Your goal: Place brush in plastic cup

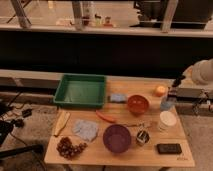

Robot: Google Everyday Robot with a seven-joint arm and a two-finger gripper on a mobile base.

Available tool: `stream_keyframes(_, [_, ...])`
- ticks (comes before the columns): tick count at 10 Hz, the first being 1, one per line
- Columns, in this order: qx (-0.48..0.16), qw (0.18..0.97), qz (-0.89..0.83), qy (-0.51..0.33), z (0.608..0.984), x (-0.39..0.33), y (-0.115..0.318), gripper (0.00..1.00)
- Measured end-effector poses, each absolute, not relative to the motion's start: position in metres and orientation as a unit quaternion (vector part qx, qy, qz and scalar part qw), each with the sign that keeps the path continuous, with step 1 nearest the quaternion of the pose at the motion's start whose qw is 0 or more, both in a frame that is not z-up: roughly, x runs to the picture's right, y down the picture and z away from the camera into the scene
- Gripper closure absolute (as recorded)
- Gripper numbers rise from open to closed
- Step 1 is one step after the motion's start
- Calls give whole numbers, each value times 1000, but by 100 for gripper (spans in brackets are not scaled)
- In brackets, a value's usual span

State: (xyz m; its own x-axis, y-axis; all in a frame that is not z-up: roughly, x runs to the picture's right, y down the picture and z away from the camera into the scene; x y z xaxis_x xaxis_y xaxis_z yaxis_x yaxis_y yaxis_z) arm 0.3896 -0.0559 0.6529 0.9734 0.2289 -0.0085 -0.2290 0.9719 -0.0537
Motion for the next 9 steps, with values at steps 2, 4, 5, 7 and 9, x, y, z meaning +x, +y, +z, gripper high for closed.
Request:
stream_keyframes(2, [-28,993,118,0,657,390,-55,100])
stream_keyframes(4, [-29,993,118,-1,659,389,-55,100])
stream_keyframes(5, [-29,993,118,-1,660,388,-55,100])
stream_keyframes(7, [-32,992,118,-3,663,387,-53,100])
stream_keyframes(9, [-34,992,118,-5,665,386,-51,100])
